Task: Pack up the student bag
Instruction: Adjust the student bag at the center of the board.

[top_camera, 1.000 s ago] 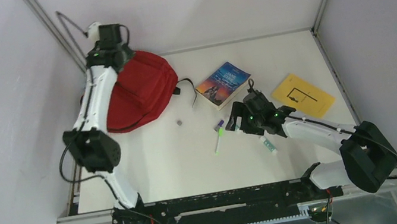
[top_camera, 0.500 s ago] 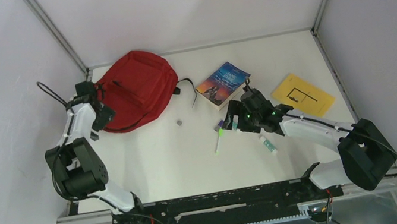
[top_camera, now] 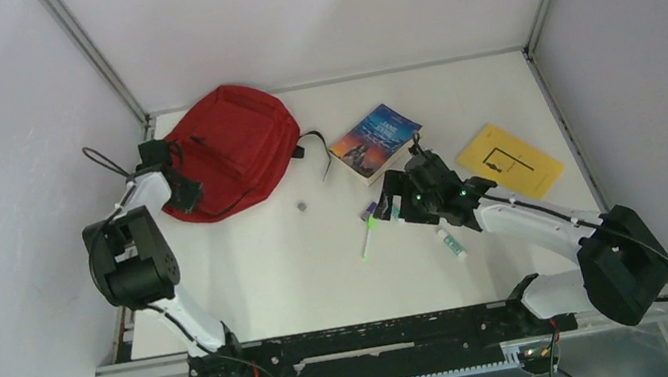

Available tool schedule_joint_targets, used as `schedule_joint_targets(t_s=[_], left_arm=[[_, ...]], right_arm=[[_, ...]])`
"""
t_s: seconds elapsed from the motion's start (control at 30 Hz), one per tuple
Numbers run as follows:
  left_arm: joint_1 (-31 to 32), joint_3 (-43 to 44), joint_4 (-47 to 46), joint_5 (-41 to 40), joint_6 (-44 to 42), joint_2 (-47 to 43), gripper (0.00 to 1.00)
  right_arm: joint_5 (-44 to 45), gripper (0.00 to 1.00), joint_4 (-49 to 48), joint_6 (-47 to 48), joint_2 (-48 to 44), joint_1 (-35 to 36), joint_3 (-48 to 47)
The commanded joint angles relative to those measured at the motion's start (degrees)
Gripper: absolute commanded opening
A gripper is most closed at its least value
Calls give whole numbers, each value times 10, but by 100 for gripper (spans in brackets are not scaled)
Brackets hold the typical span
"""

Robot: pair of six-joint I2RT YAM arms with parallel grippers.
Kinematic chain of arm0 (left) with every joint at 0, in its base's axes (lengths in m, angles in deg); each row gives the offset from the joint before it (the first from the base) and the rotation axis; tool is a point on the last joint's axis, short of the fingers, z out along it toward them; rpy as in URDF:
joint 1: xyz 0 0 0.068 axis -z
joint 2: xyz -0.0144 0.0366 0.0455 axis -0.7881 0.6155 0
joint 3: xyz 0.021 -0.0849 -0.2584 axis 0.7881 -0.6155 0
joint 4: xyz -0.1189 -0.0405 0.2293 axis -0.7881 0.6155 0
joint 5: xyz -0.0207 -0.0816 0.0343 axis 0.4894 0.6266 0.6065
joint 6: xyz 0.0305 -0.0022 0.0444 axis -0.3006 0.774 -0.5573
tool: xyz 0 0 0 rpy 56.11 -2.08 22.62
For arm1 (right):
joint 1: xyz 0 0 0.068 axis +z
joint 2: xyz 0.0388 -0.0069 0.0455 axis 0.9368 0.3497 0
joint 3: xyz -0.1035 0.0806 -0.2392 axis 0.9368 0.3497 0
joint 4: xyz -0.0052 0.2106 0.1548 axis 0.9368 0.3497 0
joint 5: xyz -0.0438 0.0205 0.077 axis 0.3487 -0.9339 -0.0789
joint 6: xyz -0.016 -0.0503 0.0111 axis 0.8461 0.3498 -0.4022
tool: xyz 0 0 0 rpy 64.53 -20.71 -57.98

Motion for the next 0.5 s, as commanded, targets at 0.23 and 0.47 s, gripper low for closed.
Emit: schedule_joint_targets(t_s=[0.23,0.47], left_arm=[[59,-101,-46,59,111,-128,0],[140,-118,-49,53,219,-150,0]], right_arm=[[19,96,-5,2,-25,7,-9],[12,96,-5,-2,-32,7,-9]])
